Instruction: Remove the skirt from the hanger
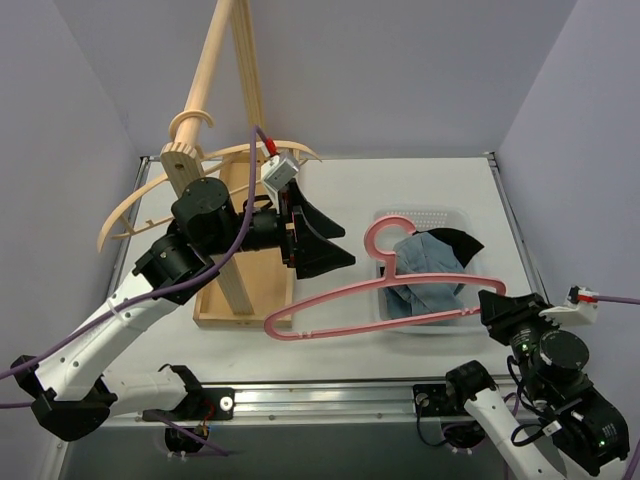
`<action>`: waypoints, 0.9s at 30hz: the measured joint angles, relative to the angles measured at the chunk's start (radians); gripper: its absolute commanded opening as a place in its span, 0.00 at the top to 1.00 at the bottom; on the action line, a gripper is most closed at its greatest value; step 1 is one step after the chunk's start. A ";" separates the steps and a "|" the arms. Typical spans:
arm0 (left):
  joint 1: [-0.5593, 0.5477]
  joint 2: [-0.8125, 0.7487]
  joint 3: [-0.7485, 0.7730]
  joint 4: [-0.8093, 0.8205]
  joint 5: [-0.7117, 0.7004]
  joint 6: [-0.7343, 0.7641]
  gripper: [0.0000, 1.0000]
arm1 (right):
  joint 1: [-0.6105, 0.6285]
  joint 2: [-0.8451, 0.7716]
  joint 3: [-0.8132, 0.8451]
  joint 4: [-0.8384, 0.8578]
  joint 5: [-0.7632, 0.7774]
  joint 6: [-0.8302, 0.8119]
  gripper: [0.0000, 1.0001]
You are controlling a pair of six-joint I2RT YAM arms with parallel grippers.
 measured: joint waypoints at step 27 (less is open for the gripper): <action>0.003 -0.341 -0.252 -0.157 0.232 0.129 0.06 | 0.016 0.447 0.153 0.149 0.296 -0.032 1.00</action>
